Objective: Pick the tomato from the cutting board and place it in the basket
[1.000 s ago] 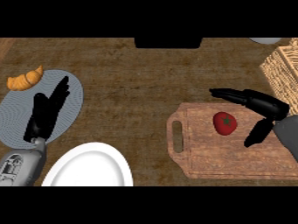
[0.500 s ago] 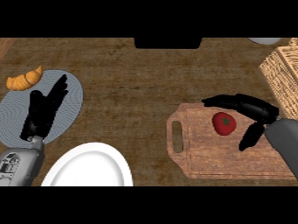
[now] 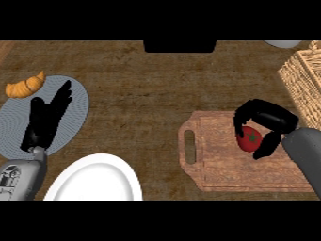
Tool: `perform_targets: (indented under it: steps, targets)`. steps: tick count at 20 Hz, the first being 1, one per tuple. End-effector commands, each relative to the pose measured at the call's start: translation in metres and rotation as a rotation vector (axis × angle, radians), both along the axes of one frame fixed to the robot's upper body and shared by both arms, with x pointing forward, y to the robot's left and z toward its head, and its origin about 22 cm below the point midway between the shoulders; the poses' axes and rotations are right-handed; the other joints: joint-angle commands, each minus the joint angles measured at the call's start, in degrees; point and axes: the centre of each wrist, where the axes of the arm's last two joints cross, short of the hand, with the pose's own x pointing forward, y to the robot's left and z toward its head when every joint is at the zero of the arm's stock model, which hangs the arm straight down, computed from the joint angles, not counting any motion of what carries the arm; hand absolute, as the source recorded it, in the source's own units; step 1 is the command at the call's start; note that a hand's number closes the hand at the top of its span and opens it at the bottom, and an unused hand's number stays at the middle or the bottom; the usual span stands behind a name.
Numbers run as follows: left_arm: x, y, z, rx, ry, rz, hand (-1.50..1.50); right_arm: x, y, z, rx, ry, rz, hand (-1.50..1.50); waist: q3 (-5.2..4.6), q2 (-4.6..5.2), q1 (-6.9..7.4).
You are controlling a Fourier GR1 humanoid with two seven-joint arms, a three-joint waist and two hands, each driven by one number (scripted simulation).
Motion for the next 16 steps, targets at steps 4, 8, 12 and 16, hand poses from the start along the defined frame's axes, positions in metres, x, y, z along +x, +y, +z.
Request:
perform_targets:
  steps: [4,8,12,16]
  targets:
    - [-0.004,0.016,0.001,0.025,0.003,0.018,0.00,0.000,-0.008,-0.011,-0.381,0.010,-0.542,1.50,0.04,-0.58,-0.35]
    - [-0.003,0.006,-0.007,0.007,0.018,0.020,0.00,0.009,0.039,-0.003,-0.517,-0.055,-0.720,1.50,0.01,-0.75,-1.17]
    - [-0.005,0.001,-0.009,0.012,0.020,0.040,0.00,-0.005,0.104,0.007,-0.545,-0.151,-0.759,1.50,0.27,-0.60,-1.52]
    - [-0.008,0.005,-0.014,0.003,-0.001,0.038,0.00,-0.016,0.111,0.031,-0.304,-0.021,-0.865,1.50,0.38,-0.31,-1.46]
